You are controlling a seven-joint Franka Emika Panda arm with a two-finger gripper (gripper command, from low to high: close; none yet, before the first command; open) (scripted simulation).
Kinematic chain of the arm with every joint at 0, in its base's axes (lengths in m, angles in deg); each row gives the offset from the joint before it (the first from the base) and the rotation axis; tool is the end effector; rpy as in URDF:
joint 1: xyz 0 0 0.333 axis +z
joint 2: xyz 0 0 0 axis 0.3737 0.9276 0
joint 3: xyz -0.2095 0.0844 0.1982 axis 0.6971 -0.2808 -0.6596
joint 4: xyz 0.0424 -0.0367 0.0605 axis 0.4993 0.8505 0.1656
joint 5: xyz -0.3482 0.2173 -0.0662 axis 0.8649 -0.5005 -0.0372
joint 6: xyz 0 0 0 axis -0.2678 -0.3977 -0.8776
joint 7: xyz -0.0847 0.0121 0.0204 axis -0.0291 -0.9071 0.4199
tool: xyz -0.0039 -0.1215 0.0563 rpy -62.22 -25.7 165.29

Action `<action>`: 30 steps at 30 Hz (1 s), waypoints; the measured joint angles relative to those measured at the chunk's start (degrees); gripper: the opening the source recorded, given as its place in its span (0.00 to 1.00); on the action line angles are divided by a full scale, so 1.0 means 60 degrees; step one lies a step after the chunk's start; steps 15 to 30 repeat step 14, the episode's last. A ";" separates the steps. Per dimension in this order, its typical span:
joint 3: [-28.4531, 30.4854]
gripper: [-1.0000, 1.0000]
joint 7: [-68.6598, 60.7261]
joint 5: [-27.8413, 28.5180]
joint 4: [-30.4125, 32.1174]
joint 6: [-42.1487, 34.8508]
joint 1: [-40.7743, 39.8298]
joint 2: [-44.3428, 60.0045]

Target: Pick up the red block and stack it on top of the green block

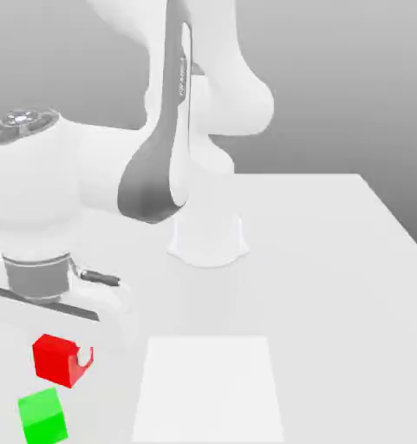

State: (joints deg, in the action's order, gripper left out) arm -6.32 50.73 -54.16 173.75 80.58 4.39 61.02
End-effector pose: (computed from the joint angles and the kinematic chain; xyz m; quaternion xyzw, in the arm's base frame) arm 0.4814 -0.2163 0.1829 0.8542 -0.5200 0.0005 0.0008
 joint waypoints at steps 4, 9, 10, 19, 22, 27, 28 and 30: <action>-0.0139 0.00 -0.0470 -0.0285 -0.0213 0.0924 -0.0269 0.1151; -0.0173 1.00 -0.0512 -0.0334 -0.0230 0.1146 -0.0302 0.1393; -0.0173 1.00 -0.0512 -0.0334 -0.0230 0.1146 -0.0302 0.1393; -0.0099 1.00 -0.0437 -0.0217 -0.0211 0.0673 -0.0250 0.0891; -0.0099 1.00 -0.0437 -0.0217 -0.0211 0.0673 -0.0250 0.0891; -0.0099 1.00 -0.0437 -0.0217 -0.0211 0.0673 -0.0250 0.0891; -0.0099 1.00 -0.0437 -0.0217 -0.0211 0.0673 -0.0250 0.0891; -0.0099 1.00 -0.0437 -0.0217 -0.0211 0.0673 -0.0250 0.0891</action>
